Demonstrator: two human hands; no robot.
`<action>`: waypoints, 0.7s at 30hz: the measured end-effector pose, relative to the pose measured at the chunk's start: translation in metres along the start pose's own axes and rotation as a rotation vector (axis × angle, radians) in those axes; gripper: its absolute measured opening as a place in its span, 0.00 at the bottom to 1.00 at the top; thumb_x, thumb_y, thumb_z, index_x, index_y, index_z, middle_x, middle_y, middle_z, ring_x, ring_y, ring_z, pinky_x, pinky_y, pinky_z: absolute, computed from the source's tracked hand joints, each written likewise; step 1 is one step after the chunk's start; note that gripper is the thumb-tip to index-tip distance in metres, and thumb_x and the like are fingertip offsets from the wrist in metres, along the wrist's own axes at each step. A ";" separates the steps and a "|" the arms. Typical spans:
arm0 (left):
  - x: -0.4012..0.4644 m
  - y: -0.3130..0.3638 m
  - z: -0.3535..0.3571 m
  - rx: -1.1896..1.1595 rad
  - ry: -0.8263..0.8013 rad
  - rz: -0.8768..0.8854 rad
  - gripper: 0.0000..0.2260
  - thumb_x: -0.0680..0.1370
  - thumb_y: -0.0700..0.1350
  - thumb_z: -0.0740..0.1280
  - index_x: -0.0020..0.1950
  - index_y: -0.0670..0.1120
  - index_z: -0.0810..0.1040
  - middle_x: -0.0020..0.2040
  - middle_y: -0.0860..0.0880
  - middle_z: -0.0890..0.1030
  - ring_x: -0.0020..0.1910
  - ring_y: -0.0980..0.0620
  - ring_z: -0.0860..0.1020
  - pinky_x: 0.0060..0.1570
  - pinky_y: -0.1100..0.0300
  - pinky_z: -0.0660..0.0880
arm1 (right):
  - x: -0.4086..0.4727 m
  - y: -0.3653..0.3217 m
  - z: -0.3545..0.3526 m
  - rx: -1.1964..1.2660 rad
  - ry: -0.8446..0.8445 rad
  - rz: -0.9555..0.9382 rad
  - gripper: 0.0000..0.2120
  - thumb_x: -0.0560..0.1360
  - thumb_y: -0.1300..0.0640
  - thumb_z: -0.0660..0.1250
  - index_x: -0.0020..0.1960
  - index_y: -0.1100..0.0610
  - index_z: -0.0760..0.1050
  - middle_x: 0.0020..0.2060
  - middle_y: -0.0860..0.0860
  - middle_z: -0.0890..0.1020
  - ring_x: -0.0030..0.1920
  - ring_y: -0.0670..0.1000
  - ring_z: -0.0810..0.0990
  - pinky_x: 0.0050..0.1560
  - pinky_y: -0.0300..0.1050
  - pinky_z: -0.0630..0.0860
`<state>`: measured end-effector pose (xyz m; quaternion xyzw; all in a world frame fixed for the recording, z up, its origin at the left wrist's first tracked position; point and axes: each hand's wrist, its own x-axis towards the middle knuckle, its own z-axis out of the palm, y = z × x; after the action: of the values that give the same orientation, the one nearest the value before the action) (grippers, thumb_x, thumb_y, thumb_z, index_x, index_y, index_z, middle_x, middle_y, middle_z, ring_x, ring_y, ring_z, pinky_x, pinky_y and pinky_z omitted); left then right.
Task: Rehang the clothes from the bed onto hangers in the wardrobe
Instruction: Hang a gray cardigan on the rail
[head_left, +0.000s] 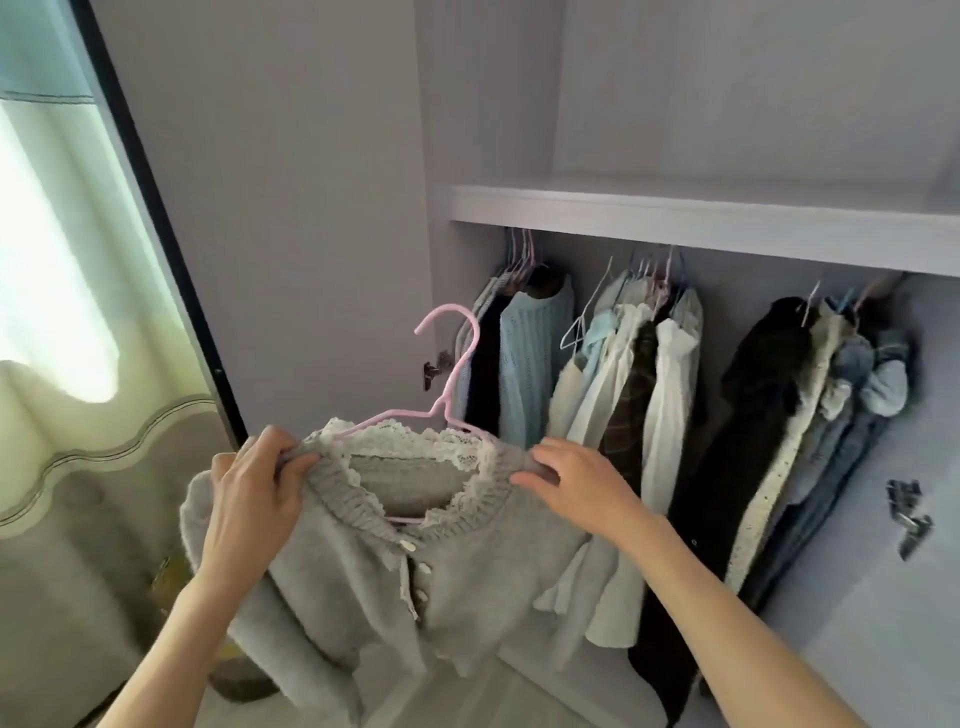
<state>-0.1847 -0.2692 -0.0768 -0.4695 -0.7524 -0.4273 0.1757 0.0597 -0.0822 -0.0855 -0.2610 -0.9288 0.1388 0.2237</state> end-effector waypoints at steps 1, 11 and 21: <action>0.003 0.001 0.005 -0.020 -0.029 0.012 0.09 0.75 0.37 0.67 0.38 0.44 0.69 0.29 0.52 0.73 0.31 0.57 0.70 0.42 0.57 0.60 | -0.004 0.004 0.001 0.027 0.024 0.035 0.20 0.77 0.47 0.62 0.31 0.49 0.59 0.30 0.44 0.65 0.32 0.44 0.65 0.35 0.43 0.61; 0.022 -0.001 0.056 -0.381 -0.315 -0.127 0.08 0.72 0.41 0.71 0.36 0.44 0.75 0.31 0.42 0.77 0.29 0.47 0.70 0.27 0.67 0.64 | -0.049 0.015 0.007 -0.145 0.245 0.322 0.18 0.76 0.44 0.60 0.32 0.50 0.60 0.24 0.46 0.65 0.26 0.44 0.69 0.26 0.36 0.62; 0.019 0.008 0.090 -0.483 -0.476 0.047 0.05 0.75 0.43 0.68 0.40 0.51 0.77 0.38 0.56 0.80 0.38 0.64 0.77 0.40 0.75 0.68 | -0.086 0.016 -0.002 -0.056 0.404 0.508 0.17 0.76 0.49 0.64 0.32 0.51 0.64 0.22 0.45 0.66 0.28 0.46 0.70 0.29 0.36 0.64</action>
<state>-0.1747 -0.1840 -0.1119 -0.6012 -0.6386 -0.4673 -0.1114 0.1327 -0.1154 -0.1195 -0.5129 -0.7741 0.1099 0.3545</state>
